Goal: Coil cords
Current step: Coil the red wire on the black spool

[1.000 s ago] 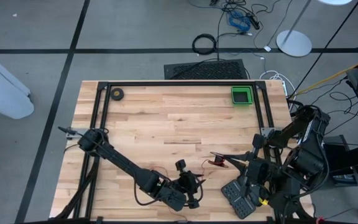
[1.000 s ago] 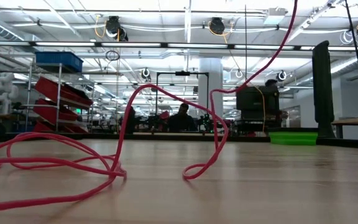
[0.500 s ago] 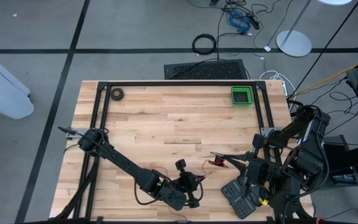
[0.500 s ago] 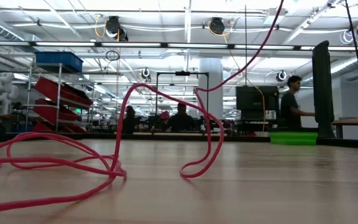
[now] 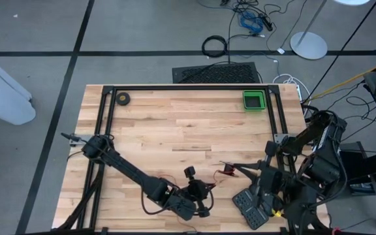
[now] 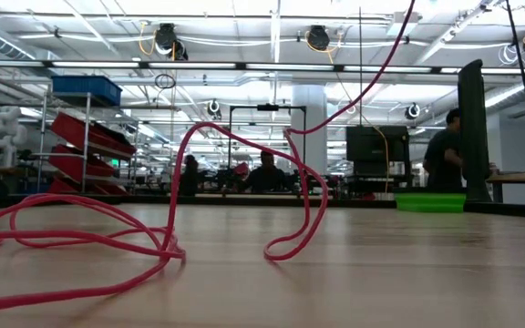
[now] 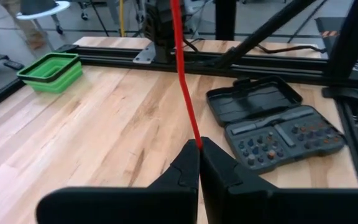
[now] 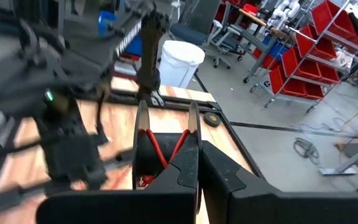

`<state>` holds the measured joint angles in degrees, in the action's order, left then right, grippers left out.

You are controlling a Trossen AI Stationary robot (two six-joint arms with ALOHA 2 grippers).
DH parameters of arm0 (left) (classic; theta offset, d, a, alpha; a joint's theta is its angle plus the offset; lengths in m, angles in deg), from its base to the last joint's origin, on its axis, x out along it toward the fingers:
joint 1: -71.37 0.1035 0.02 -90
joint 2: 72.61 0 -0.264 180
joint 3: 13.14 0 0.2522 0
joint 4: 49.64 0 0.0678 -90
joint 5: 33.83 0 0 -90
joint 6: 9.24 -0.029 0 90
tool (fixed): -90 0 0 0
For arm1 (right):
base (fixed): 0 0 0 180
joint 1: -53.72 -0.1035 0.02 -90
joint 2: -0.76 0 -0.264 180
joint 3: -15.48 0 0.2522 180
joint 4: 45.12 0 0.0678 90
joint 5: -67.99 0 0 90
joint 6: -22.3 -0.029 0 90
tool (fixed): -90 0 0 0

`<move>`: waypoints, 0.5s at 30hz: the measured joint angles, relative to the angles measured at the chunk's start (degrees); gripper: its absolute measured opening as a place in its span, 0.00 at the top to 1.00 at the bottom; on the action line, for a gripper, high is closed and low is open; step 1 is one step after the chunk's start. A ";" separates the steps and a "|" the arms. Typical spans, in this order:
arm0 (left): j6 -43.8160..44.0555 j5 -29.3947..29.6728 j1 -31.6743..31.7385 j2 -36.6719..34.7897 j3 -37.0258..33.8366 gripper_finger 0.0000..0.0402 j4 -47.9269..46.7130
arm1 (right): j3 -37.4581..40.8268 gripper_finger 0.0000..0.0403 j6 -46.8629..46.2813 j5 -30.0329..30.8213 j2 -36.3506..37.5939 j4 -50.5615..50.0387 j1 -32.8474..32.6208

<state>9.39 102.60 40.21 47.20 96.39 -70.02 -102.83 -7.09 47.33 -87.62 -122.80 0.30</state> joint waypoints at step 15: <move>-2.82 3.82 0.92 -0.07 0.00 0.99 0.76 | 0.00 1.00 3.69 1.52 -3.15 8.14 4.28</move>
<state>6.57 106.42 41.13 47.13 96.39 -69.26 -102.83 -3.40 48.85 -90.77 -114.66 4.58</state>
